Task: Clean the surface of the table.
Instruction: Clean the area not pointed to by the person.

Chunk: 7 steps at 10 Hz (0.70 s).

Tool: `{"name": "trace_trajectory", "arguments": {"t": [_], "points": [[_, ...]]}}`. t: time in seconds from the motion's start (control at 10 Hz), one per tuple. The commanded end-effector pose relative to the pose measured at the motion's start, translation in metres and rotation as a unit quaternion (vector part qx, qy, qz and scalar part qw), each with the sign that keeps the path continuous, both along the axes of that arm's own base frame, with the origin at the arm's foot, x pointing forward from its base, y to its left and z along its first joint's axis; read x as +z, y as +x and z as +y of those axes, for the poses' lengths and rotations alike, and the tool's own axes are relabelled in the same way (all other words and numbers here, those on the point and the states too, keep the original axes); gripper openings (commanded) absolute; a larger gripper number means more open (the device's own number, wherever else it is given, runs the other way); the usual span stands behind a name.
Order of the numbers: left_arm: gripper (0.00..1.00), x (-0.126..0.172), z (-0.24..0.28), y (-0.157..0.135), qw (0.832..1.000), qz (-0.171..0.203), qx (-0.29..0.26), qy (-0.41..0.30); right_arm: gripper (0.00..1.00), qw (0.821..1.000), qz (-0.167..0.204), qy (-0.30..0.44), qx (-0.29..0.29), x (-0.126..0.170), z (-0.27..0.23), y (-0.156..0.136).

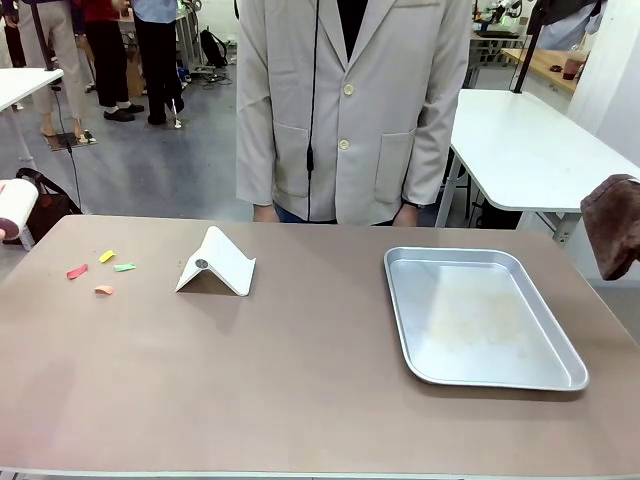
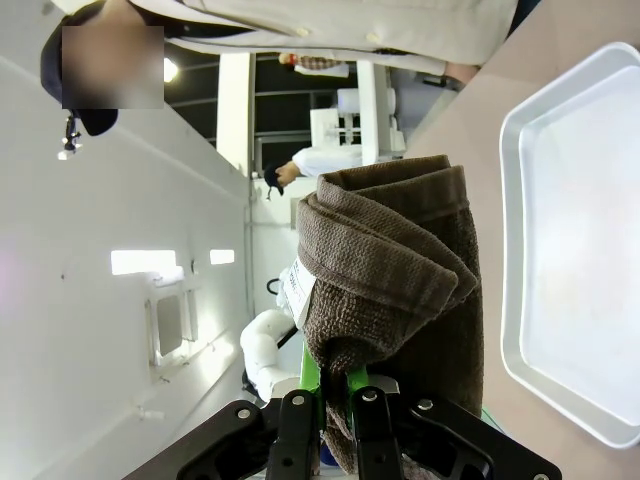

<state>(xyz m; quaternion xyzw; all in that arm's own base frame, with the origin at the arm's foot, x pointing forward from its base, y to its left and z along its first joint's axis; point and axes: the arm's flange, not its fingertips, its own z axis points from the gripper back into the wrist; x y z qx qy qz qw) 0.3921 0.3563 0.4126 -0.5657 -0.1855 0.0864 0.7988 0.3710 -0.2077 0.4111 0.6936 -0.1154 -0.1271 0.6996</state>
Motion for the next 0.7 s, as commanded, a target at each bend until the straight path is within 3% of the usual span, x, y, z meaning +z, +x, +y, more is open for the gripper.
{"name": "trace_trajectory", "arguments": {"t": [0.0,0.2,0.6], "points": [[0.03,-0.008,-0.014,-0.004,0.996,0.021,-0.008,0.081,0.11,1.000,0.009,0.000,0.000,0.006,0.000,-0.001],[0.03,-0.012,-0.019,0.006,0.990,0.042,0.007,0.132,0.11,1.000,0.009,0.000,0.000,0.006,0.000,-0.001],[0.03,-0.019,-0.030,0.035,0.984,0.088,0.030,0.149,0.11,1.000,0.009,0.000,0.000,0.006,0.000,-0.001]]}}
